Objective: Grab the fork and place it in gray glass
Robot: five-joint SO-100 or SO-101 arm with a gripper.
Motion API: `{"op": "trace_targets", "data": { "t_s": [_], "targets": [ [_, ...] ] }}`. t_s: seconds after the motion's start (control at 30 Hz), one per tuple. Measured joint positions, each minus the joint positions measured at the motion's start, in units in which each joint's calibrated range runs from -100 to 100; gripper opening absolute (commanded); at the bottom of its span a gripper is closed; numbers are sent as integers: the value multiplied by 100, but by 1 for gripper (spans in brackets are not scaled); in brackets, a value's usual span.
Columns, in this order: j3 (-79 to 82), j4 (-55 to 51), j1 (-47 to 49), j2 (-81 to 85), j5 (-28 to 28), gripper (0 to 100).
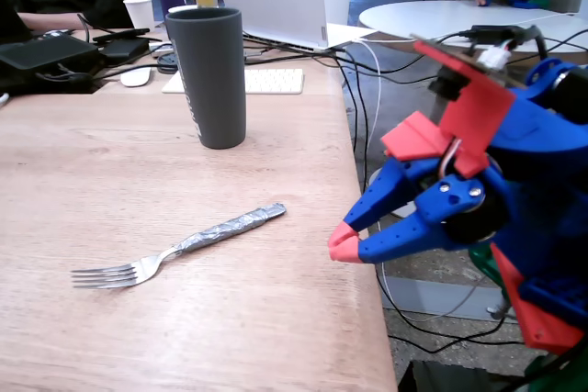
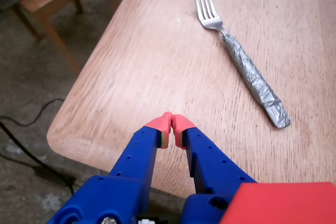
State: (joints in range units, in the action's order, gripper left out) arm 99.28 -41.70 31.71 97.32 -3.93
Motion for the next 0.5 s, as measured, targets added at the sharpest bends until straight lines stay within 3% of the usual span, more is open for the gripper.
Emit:
{"op": "trace_targets", "data": {
  "t_s": [0.17,0.5],
  "targets": [
    [-280,-33,-141,-605,-5,0],
    [-4932,-166,-197,-4842,0,0]
  ]
}}
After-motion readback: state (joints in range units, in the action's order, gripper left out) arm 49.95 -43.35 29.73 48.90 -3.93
